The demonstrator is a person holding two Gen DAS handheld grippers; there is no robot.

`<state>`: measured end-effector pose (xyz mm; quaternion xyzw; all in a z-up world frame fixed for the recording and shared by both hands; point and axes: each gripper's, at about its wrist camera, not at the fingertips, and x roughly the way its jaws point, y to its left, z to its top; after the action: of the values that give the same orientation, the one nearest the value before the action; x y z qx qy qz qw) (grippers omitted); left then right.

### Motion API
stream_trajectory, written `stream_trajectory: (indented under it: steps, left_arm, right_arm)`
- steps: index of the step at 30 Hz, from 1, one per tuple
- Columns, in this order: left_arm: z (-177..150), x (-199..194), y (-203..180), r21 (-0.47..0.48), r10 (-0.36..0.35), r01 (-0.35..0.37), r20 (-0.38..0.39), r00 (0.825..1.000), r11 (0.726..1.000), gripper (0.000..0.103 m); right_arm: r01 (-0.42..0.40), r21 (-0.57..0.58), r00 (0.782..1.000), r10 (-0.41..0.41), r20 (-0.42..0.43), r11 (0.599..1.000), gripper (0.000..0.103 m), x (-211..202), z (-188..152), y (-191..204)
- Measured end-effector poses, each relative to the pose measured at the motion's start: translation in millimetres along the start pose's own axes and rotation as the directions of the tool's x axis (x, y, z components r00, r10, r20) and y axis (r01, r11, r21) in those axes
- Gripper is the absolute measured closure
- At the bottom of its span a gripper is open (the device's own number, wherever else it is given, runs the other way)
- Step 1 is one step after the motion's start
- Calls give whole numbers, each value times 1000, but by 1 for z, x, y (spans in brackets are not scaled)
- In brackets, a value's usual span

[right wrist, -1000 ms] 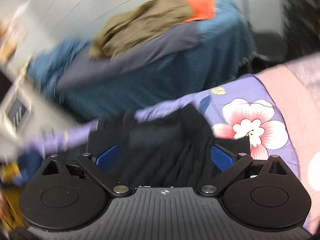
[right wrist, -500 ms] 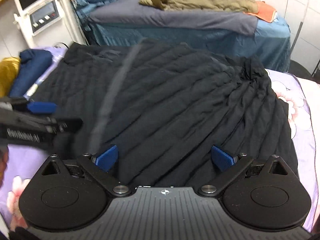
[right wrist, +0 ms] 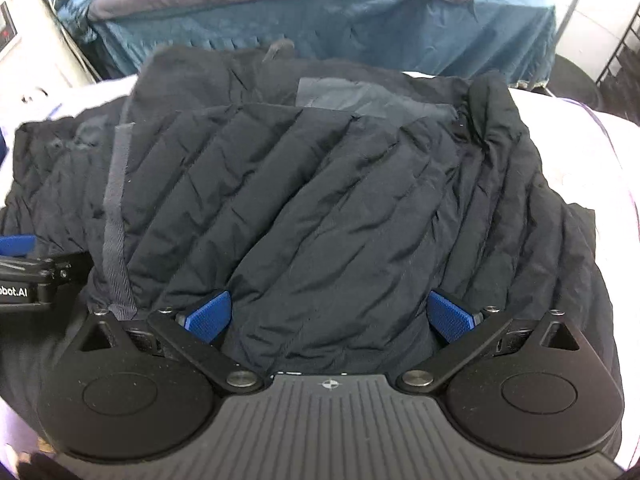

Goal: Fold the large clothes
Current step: 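Release the hem and smooth the folded jacket with both grippers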

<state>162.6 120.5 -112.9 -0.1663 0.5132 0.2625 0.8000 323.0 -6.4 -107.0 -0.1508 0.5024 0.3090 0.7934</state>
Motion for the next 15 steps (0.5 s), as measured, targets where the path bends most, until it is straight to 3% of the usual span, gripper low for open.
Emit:
stream_trajectory:
  steps: [6,15]
  left_arm:
    - [-1,1,3,8,-1,0,23,1000,1000,0]
    - [-1,-25,-3,15,6,-6,28,1000,1000,0]
  right_arm:
    - [14,6,1000,-14,-15,1000,0,12,3,1]
    - [6,13,998,-7,55,1000,0,-6,-13,2]
